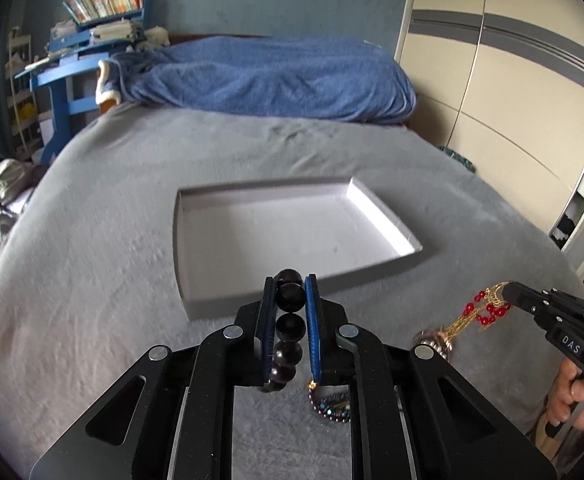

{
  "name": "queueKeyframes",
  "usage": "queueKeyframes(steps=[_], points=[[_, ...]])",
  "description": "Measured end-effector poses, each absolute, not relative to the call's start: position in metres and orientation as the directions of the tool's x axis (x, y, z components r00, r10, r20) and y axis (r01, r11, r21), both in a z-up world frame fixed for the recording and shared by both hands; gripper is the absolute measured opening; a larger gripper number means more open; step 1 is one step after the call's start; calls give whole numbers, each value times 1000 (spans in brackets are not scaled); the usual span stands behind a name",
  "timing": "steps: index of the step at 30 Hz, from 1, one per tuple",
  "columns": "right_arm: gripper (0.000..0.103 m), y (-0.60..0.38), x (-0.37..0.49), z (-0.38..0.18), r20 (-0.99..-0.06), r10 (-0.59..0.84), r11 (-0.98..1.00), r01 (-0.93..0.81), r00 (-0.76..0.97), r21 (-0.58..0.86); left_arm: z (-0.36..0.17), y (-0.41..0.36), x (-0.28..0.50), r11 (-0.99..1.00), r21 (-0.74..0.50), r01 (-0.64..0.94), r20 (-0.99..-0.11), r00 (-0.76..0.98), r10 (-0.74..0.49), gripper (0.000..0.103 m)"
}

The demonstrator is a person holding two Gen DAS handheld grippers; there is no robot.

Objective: Organize jewelry
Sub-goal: 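Carry both items into the grey box tray and open both tools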

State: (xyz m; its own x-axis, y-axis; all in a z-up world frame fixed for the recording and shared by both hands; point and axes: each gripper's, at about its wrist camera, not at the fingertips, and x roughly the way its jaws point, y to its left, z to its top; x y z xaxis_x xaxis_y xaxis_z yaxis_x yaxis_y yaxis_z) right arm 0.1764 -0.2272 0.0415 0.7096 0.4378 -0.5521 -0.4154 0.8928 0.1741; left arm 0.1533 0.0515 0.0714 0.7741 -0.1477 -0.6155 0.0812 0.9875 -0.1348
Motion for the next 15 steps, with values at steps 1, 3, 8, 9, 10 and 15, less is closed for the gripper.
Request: queueKeyframes(steps=[1, 3, 8, 9, 10, 15], points=[[2, -228, 178, 46, -546, 439, 892, -417, 713, 174, 77, 53, 154, 988, -134, 81, -609, 780, -146, 15], [2, -228, 180, 55, -533, 442, 891, -420, 722, 170, 85, 56, 156, 988, -132, 83, -599, 787, -146, 15], [2, -223, 197, 83, -493, 457, 885, -436, 740, 165, 108, 62, 164, 989, -117, 89, -570, 809, -140, 15], [2, -221, 202, 89, -486, 461, 882, -440, 742, 165, 112, 63, 167, 990, -111, 92, -566, 812, -139, 15], [2, -219, 207, 94, -482, 465, 881, -445, 743, 163, 115, 64, 169, 990, -107, 94, -564, 814, -138, 15], [2, -202, 234, 107, -476, 481, 871, -465, 736, 160, 126, 64, 185, 991, -90, 102, -555, 821, -135, 15]])
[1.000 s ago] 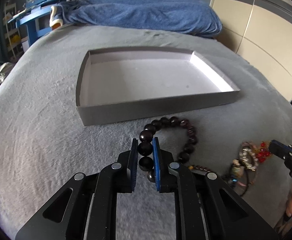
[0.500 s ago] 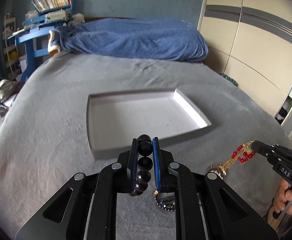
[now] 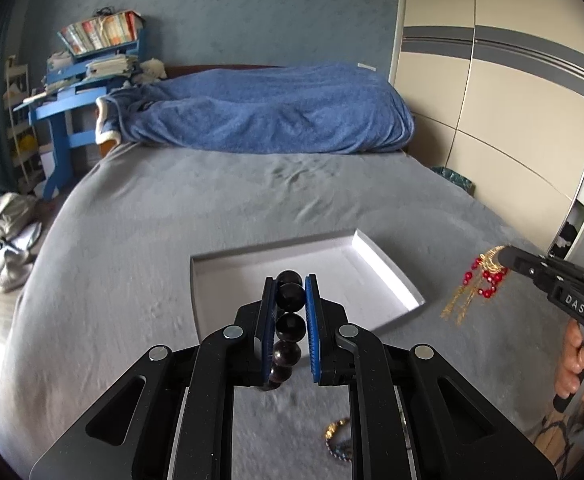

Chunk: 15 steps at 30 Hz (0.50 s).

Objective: Organize jewelry
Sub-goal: 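Carry both items into the grey box tray and open both tools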

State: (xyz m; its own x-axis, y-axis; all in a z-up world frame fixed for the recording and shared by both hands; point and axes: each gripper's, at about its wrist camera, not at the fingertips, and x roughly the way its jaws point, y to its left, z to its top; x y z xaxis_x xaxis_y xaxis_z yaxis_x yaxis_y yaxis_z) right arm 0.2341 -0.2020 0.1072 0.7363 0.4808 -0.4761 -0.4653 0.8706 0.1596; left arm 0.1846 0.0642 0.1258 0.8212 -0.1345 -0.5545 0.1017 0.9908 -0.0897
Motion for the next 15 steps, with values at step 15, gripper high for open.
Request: queueKeyframes(steps=[15], points=[[2, -141, 314, 57, -604, 435, 887, -433, 668, 159, 72, 66, 259, 997, -64, 43, -648, 758, -74, 15]])
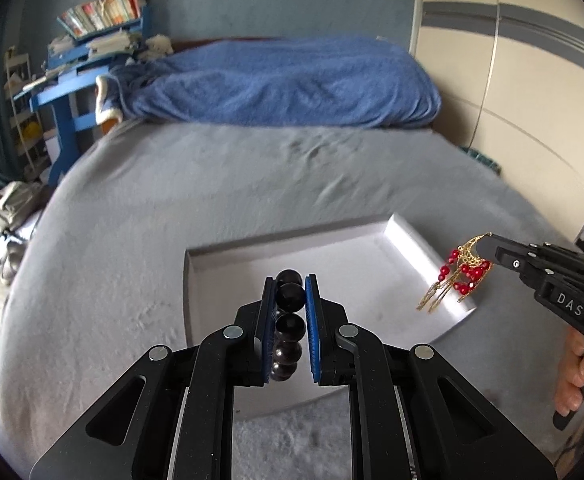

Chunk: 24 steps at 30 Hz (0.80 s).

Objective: Organize jewelry
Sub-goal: 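Carry both items into the grey box tray and open both tools, then move both open tools back toward the remaining jewelry pile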

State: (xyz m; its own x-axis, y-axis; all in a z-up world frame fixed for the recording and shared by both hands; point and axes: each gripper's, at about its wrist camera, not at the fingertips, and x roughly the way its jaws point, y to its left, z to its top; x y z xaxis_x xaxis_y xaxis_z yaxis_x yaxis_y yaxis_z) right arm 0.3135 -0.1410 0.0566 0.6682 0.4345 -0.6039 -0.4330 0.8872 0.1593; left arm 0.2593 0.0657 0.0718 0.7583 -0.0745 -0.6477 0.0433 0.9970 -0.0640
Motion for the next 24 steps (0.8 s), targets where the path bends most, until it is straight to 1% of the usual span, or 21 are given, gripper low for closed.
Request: queueKeyframes(steps=[4, 9, 10, 11, 12, 13, 14, 15, 16, 17, 19, 21, 22, 23, 24], points=[[2, -134, 325, 31, -656, 407, 896, -419, 636, 150, 43, 71, 267, 997, -72, 26, -687, 724, -69, 15], [2, -129, 332, 12, -690, 378, 904, -407, 618, 131, 21, 71, 266, 999, -44, 14, -717, 696, -42, 15], [2, -129, 333, 9, -695, 372, 906, -405, 615, 127, 18, 71, 265, 999, -33, 5, -721, 693, -27, 23], [3, -129, 333, 9, -696, 370, 906, -404, 616, 124, 17, 72, 263, 1000, -28, 0, -719, 695, -20, 34], [5, -129, 332, 8, -696, 368, 906, -406, 617, 120, 16, 71, 260, 1000, -21, -5, -714, 700, -12, 42], [9, -130, 331, 8, -693, 369, 905, -408, 619, 117, 16, 72, 258, 1000, -13, -10, -711, 703, -2, 56], [20, -132, 330, 9, -688, 372, 904, -410, 623, 118, 16, 72, 255, 1000, -5, -14, -709, 705, 6, 64], [33, -134, 328, 10, -681, 378, 903, -411, 626, 124, 17, 72, 252, 1000, -2, -11, -704, 710, 6, 67], [38, -137, 322, 13, -667, 390, 901, -411, 635, 136, 18, 72, 249, 1000, -2, -10, -702, 712, 6, 70], [41, -140, 319, 14, -660, 395, 901, -411, 639, 141, 19, 72, 246, 1000, -2, -8, -699, 715, 4, 73], [42, -146, 310, 15, -650, 401, 900, -410, 646, 148, 21, 72, 237, 1000, -6, -5, -689, 725, 0, 78], [48, -150, 300, 14, -642, 404, 900, -410, 652, 150, 23, 72, 229, 1000, -7, -7, -680, 734, 1, 78], [49, -154, 294, 13, -637, 404, 900, -409, 656, 150, 25, 72, 223, 1000, -12, -11, -675, 738, 0, 79], [51, -157, 288, 13, -632, 406, 901, -406, 660, 155, 26, 72, 219, 1000, -14, -15, -671, 741, 1, 83], [56, -159, 284, 12, -630, 408, 901, -404, 661, 159, 27, 71, 211, 1000, -19, -18, -662, 749, 1, 85]])
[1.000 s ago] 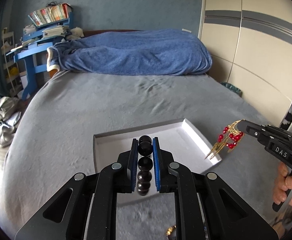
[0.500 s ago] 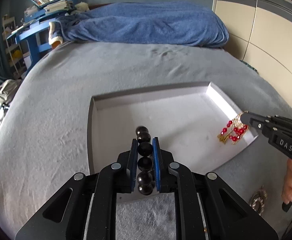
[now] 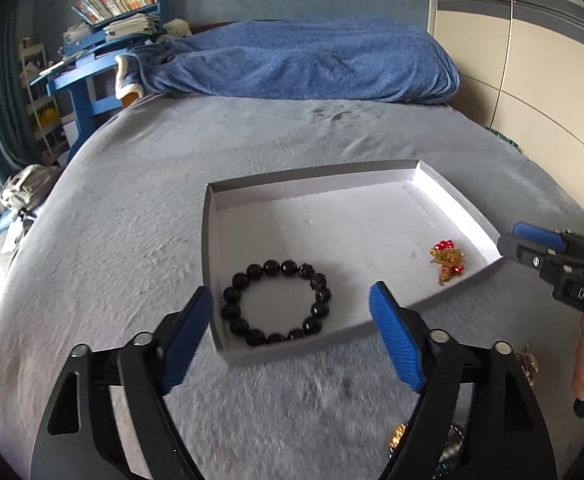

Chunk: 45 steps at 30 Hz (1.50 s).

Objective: Organize jewelry
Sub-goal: 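Move both open tools back toward the remaining jewelry pile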

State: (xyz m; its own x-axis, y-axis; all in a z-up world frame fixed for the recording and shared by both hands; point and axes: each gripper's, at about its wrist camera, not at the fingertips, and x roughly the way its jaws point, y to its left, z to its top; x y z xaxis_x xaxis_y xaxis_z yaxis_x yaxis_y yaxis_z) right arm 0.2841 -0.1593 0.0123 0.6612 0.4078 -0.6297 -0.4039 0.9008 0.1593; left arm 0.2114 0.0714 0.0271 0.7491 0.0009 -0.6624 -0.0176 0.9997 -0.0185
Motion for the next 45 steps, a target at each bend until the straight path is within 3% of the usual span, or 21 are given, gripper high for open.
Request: queueKeyframes(steps=[4, 9, 30, 33, 35, 45], points=[[62, -172, 260, 12, -613, 411, 903, -393, 674, 172, 27, 65, 191, 1000, -17, -19, -647, 762, 4, 92], [70, -185, 232, 11, -602, 408, 906, -384, 686, 176, 18, 51, 166, 999, -29, 15, -653, 756, -30, 93], [78, -223, 165, -22, -651, 359, 928, -330, 669, 173, -14, 11, 108, 989, -52, 140, -692, 709, -137, 92], [78, -223, 165, -21, -643, 367, 926, -332, 673, 180, -14, 17, 115, 989, -83, 119, -705, 695, -143, 78], [78, -222, 164, -23, -643, 371, 924, -337, 670, 182, -16, 21, 124, 991, -80, 104, -723, 678, -130, 63], [78, -218, 164, -28, -652, 375, 921, -344, 659, 183, -34, 22, 162, 991, -81, 106, -802, 583, -128, 30]])
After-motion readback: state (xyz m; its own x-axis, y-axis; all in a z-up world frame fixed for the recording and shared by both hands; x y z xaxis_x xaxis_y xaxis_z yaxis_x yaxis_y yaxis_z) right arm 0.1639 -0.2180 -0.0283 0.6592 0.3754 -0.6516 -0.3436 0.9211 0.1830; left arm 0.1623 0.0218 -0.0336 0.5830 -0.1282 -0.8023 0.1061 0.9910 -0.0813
